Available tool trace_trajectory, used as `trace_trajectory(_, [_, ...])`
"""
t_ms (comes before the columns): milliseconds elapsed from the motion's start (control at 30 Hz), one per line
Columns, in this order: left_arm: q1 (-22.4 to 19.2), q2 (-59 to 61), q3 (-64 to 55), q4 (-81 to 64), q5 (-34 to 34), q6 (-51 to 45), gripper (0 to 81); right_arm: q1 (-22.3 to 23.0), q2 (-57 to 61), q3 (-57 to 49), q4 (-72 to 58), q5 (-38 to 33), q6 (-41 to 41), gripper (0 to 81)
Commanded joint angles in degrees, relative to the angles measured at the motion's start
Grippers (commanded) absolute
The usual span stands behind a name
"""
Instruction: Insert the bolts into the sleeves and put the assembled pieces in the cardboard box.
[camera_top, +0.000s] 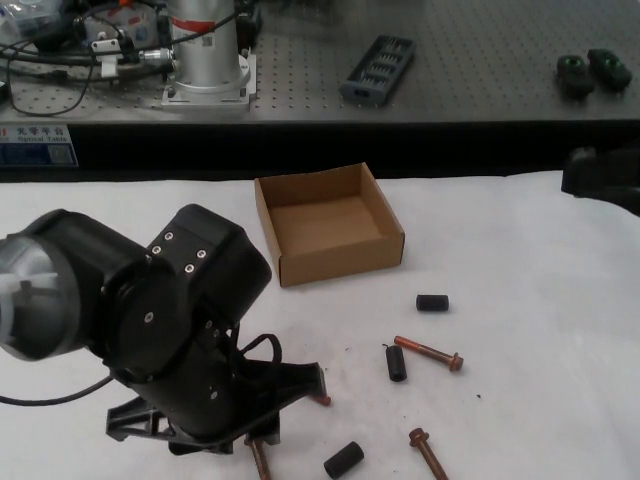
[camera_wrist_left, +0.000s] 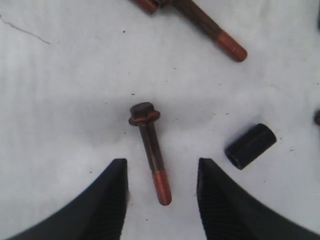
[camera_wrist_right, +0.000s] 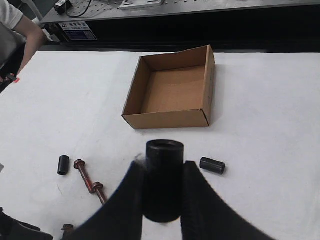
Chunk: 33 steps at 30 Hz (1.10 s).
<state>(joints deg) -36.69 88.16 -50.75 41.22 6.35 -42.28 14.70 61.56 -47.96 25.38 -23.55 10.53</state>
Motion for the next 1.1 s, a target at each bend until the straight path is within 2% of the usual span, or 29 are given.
trace_trajectory(0, [-0.17,-0.58,-0.56,-1.4,0.21,-2.38,33.0,0.13,-0.86,-0.12,-0.46,-0.57,-0.28,5.4])
trace_trajectory(200, [-0.17,-0.22,-0.56,-1.4,-2.53,-2.38,33.0,0.13,-0.86,-0.12,-0.46,-0.57,-0.28,5.4])
trace_trajectory(533, [-0.17,6.84,-0.56,-5.3,0.52,-2.78,33.0,0.13,-0.86,-0.12,-0.46,-0.57,-0.28,5.4])
trace_trajectory(833, [-0.67,9.12,-0.56,-5.32,-2.73,-3.77,33.0,0.13,-0.86,-0.12,-0.46,-0.57,-0.28,5.4])
trace_trajectory(1067, [-0.69,9.1,-0.56,-5.24,-2.73,-4.54,33.0,0.13,-0.86,-0.12,-0.46,-0.57,-0.28,5.4])
